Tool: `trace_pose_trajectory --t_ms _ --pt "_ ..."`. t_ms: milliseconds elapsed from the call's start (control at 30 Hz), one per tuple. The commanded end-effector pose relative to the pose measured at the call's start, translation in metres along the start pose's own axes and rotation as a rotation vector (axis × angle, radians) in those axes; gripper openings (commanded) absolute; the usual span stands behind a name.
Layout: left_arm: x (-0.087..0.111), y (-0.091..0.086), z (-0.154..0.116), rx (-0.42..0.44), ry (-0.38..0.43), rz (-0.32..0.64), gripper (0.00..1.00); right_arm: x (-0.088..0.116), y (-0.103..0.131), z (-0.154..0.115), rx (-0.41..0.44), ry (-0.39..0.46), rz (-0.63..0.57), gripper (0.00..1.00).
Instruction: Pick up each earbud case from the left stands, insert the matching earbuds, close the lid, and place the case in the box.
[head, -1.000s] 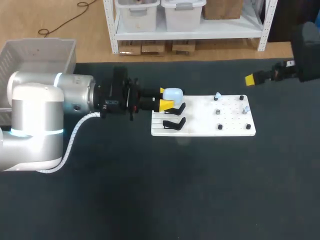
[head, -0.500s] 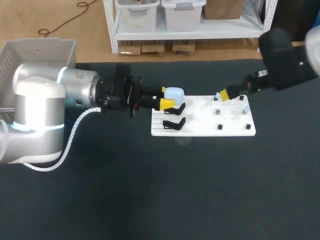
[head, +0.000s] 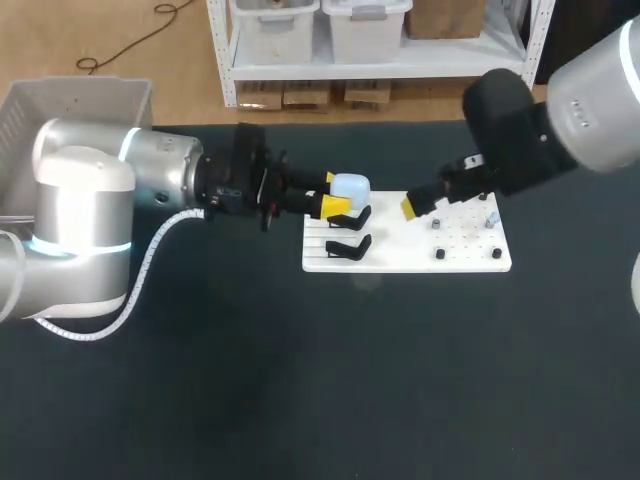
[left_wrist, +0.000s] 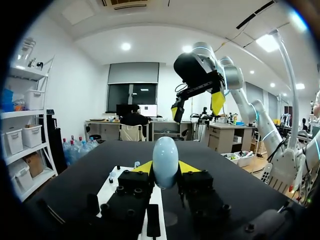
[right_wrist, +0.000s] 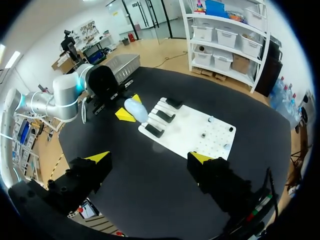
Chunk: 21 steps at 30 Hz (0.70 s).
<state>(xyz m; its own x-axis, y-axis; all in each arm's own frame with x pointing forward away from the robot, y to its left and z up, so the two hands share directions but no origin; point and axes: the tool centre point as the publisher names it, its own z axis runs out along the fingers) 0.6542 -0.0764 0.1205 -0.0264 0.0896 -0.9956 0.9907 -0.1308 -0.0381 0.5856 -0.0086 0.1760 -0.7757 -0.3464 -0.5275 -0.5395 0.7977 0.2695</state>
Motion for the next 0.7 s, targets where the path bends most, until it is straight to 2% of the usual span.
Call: trace_pose_trajectory --t_ms 33,333,700 --pt "0.0 0.0 0.0 -0.002 0.002 0.0 0.0 -0.001 0.011 0.005 0.023 0.013 -0.005 1.0" --pt "0.0 0.0 0.0 -0.002 0.002 0.0 0.0 -0.01 0.021 0.03 0.016 0.049 -0.014 1.0" --pt "0.0 0.0 0.0 -0.002 0.002 0.0 0.0 -0.026 0.015 0.057 0.021 0.08 -0.003 1.0"
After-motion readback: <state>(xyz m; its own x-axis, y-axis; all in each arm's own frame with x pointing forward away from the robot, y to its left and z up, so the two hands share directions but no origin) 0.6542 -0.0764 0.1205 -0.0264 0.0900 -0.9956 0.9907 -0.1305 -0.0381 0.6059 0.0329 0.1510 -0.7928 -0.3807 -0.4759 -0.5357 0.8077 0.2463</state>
